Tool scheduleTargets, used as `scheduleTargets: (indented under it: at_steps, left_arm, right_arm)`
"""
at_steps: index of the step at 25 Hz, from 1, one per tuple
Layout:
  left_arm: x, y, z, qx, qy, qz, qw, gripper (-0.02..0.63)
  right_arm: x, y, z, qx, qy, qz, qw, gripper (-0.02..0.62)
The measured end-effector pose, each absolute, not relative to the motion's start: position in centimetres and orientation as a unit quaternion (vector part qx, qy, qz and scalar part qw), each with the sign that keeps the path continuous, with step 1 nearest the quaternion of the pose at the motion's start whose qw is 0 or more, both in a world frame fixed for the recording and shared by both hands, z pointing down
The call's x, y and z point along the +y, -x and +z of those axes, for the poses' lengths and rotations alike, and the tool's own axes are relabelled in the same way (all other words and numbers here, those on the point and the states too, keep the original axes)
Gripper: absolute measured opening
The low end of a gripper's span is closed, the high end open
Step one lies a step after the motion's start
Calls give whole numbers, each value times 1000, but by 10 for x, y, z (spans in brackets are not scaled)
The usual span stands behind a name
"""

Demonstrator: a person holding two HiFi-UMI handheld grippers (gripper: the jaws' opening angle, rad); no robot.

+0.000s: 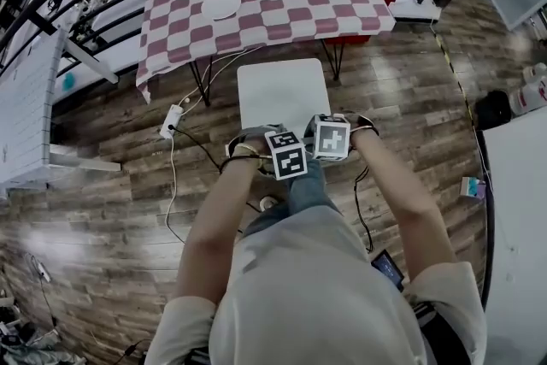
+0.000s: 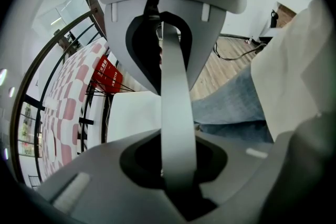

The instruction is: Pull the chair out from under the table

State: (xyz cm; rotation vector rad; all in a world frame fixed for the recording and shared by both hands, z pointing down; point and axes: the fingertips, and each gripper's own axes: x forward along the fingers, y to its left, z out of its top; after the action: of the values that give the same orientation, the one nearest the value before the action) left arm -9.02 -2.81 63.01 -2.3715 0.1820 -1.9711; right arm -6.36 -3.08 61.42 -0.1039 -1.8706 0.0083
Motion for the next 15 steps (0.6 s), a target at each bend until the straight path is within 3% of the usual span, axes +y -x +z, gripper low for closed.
scheduleTargets:
  at_steps: [15]
  left_arm:
    - [-4,90,630,58,763,-644,21,80]
  right_arm:
    - [-7,62,617,-803,50,20,593,86]
